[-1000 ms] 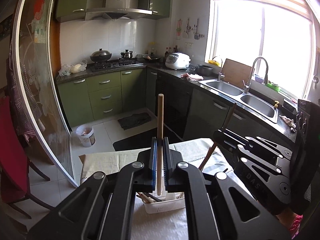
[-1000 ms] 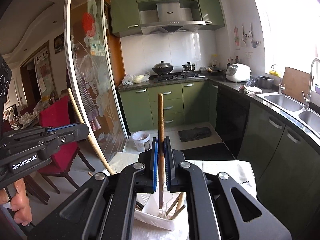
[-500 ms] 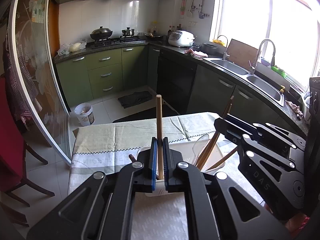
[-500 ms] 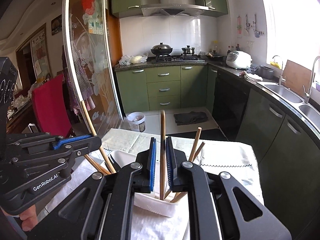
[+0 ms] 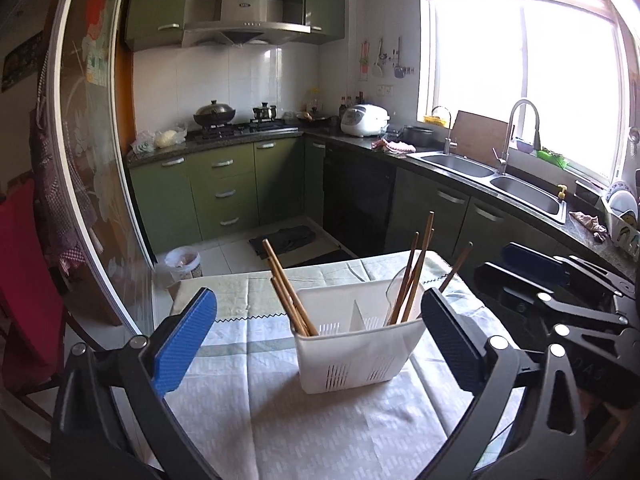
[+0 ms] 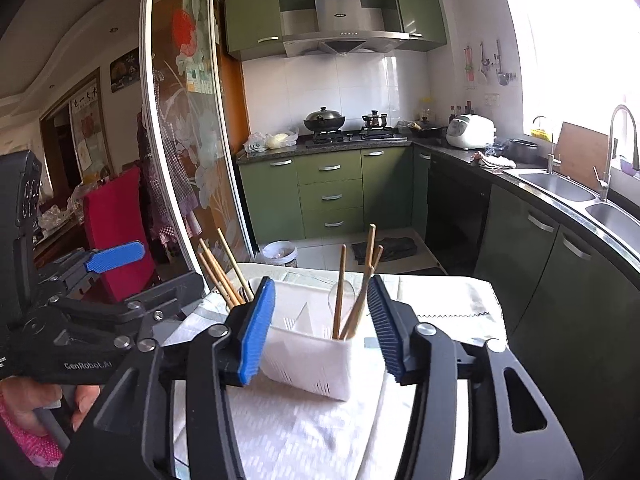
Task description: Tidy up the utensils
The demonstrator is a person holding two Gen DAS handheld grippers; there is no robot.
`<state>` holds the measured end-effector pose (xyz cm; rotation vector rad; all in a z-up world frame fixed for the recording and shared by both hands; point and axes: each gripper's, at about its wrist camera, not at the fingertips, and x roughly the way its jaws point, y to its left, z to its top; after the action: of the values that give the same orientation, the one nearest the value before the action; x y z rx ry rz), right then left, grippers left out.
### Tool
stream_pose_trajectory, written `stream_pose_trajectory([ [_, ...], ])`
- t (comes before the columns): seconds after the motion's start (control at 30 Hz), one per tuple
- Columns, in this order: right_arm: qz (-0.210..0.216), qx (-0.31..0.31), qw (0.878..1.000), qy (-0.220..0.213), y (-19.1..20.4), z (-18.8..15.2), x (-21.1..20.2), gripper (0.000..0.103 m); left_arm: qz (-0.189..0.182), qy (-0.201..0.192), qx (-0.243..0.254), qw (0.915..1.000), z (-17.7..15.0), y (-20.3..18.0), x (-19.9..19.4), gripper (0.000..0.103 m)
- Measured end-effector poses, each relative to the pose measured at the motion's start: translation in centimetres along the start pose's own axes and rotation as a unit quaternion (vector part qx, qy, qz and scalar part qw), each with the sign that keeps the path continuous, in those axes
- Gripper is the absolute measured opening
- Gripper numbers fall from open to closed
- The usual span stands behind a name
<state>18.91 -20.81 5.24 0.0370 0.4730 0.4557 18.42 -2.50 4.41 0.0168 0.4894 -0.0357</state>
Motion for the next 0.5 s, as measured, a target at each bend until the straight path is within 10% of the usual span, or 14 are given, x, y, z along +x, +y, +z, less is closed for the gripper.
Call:
stream_pose_trajectory([
  [0.17, 0.005, 0.013, 1.000, -0.011, -1.2, -4.8, -5.1, 0.099, 0.015, -0.008, -0.016, 0.9997, -4.7, -0.2, -3.9, 0.097],
  [0.5, -0.008, -0.001, 0.998, -0.063, 0.2, -11.5, -13.9, 0.099, 0.063, -0.037, -0.026, 0.9970, -9.6, -0.4, -12.9, 0.097],
])
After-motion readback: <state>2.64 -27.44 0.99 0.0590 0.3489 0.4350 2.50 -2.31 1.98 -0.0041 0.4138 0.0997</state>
